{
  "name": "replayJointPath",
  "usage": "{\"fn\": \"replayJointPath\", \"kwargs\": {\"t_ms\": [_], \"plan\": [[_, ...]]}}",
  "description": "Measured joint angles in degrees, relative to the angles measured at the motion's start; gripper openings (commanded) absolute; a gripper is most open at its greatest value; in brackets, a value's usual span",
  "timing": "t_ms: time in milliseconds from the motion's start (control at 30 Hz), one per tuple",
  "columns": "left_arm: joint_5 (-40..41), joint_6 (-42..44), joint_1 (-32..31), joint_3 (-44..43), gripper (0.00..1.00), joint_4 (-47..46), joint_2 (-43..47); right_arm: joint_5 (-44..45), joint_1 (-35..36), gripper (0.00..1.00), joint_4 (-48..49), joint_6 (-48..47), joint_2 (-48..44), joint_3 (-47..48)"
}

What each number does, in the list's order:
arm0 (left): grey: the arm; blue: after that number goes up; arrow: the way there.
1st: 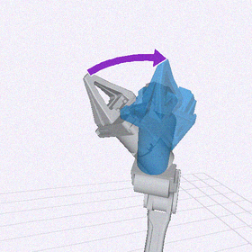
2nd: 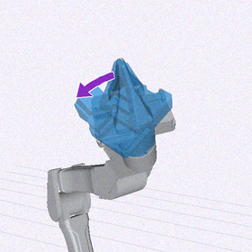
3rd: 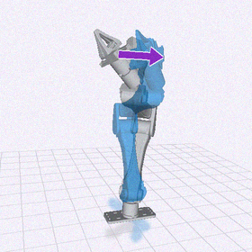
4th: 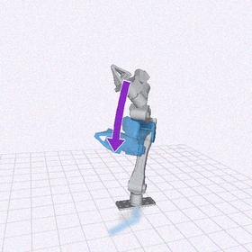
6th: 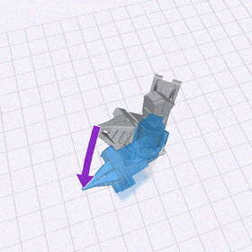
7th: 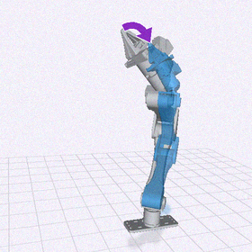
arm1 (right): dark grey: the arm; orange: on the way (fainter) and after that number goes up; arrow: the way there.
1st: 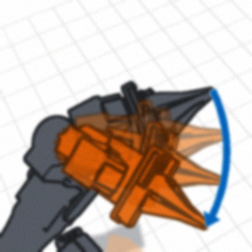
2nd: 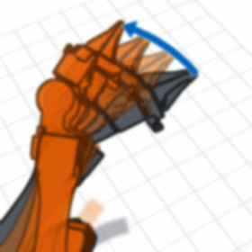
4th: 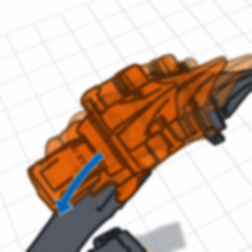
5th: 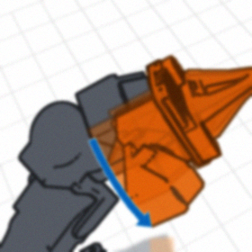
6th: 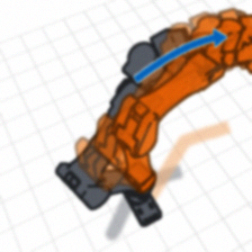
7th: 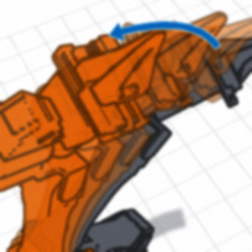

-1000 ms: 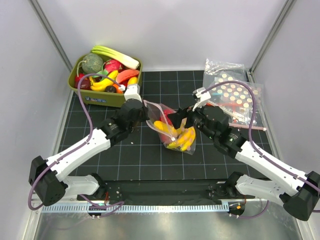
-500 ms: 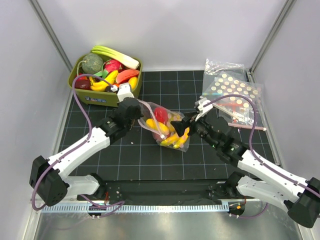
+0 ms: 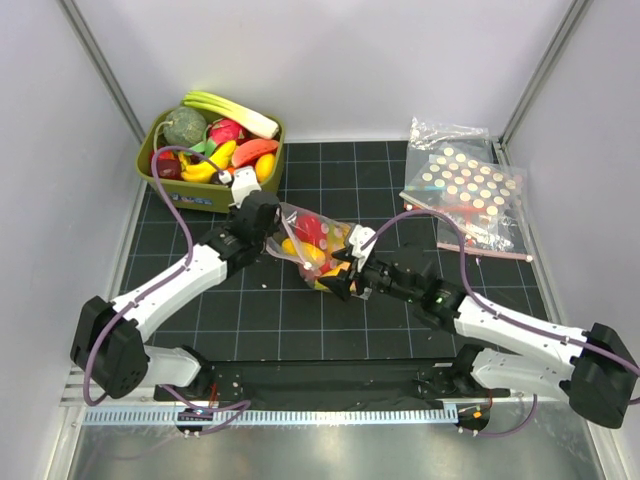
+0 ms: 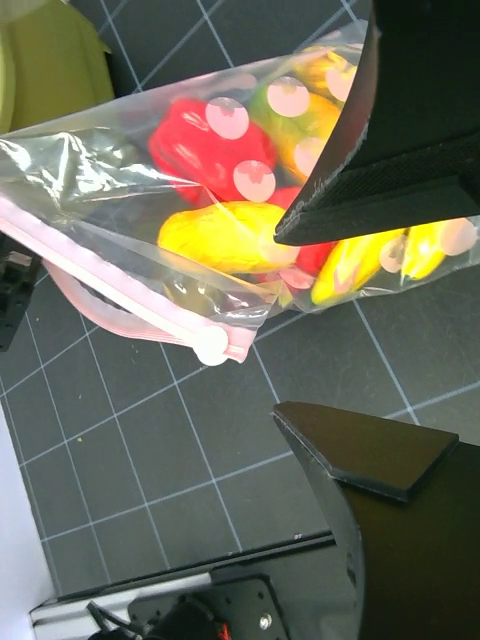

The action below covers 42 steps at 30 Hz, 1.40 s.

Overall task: Place the food in the zip-top bag and seal the zipper
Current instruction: Zip the zipper food storage bag at the center of the board.

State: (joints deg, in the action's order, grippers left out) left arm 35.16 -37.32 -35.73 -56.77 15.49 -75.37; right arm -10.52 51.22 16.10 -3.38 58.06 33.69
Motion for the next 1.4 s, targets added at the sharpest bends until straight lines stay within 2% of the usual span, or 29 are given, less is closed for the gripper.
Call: {"fn": "replayJointPath", "kwargs": {"t_ms": [267,367,467,500,600,767,1067,1233,1400], "plan": [[-1.01,-0.33,0.55,0.0,0.0,1.05,-0.48,4.98,3.98,0.63,0.57,-5.46,7.82,0.96],[-1.81,-0.66,0.55,0.0,0.0,1.05,-0.31,7.02,4.63,0.57,0.57,-6.97,11.23,2.16],[-2.27,-1.03,0.48,0.0,0.01,1.05,-0.31,8.28,4.7,0.4,0.57,-7.74,12.5,3.34],[-2.29,-1.07,0.39,0.0,0.0,1.05,-0.28,8.52,4.7,0.22,0.63,-7.85,12.57,3.65],[-2.12,-1.03,-0.28,0.0,0.0,1.05,-0.07,10.19,4.7,0.02,0.72,-8.09,12.41,4.42],[-0.81,-0.63,-1.97,0.0,0.01,1.05,1.6,11.52,4.7,0.01,-0.2,-7.04,9.55,4.46],[1.4,0.42,-3.91,0.0,0.0,0.92,4.24,12.63,4.7,0.01,-1.62,-2.89,-3.5,4.42],[1.77,0.52,-4.94,0.0,0.01,0.7,5.6,13.03,4.7,0.01,-1.57,-1.79,-5.42,3.28],[2.69,1.09,-5.05,0.0,0.19,0.7,5.9,13.68,4.7,0.01,-1.6,-0.76,-6.1,2.36]]}}
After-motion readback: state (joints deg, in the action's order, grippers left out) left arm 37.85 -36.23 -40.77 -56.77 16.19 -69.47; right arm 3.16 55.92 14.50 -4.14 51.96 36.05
